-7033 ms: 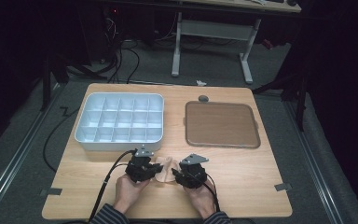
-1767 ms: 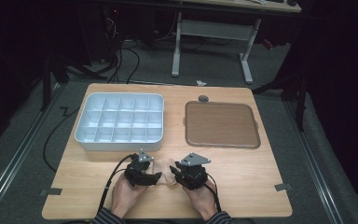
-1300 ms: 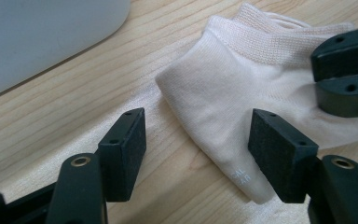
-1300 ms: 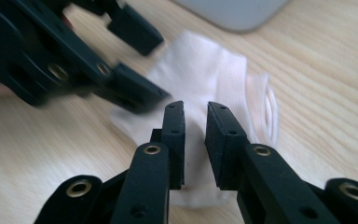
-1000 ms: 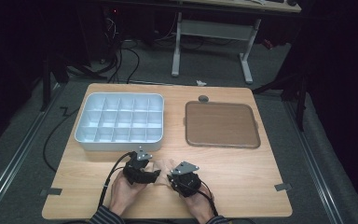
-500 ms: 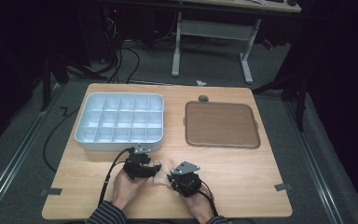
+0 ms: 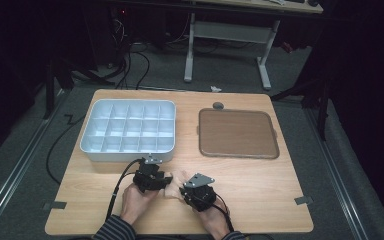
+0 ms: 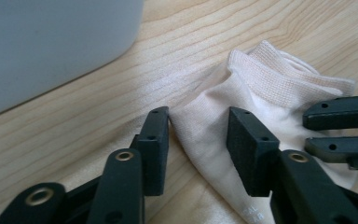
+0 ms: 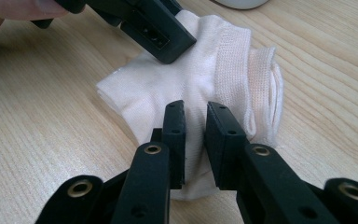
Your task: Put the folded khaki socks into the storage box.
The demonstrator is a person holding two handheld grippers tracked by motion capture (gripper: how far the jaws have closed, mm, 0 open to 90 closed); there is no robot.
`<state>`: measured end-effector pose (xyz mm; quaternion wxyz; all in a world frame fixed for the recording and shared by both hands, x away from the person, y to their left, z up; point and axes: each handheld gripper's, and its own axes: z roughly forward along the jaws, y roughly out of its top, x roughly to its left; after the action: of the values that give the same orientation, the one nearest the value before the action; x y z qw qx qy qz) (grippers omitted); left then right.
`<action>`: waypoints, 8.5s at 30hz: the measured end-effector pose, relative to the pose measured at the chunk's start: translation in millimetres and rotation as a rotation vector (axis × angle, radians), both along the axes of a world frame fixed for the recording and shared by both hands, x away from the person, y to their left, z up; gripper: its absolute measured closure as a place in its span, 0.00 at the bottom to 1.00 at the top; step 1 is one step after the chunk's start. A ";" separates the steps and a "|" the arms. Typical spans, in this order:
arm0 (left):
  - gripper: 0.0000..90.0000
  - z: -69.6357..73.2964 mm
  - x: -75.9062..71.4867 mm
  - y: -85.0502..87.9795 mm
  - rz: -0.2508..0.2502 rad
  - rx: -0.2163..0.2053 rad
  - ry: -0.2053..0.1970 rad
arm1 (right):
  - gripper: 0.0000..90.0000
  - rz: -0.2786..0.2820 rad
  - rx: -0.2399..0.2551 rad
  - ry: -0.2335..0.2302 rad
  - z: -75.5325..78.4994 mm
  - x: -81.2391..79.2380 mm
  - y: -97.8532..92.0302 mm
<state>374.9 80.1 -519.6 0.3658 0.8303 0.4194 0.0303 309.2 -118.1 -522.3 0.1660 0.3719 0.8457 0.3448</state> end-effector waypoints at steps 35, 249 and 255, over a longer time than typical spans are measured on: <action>0.94 -0.4 -5.3 7.7 -0.068 -0.074 0.040 | 0.94 -0.008 0.100 -0.029 17.3 4.2 -0.7; 0.79 15.4 0.4 -12.9 -0.138 -0.079 -0.110 | 0.97 0.041 -0.031 0.033 -0.5 -4.9 8.8; 0.71 23.9 1.5 1.2 -0.082 -0.110 -0.131 | 0.97 0.046 -0.017 0.037 0.1 -4.3 7.9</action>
<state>376.4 81.4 -495.6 0.4383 0.8217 0.3612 0.0467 304.9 -110.2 -522.2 0.1455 0.3574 0.8599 0.3342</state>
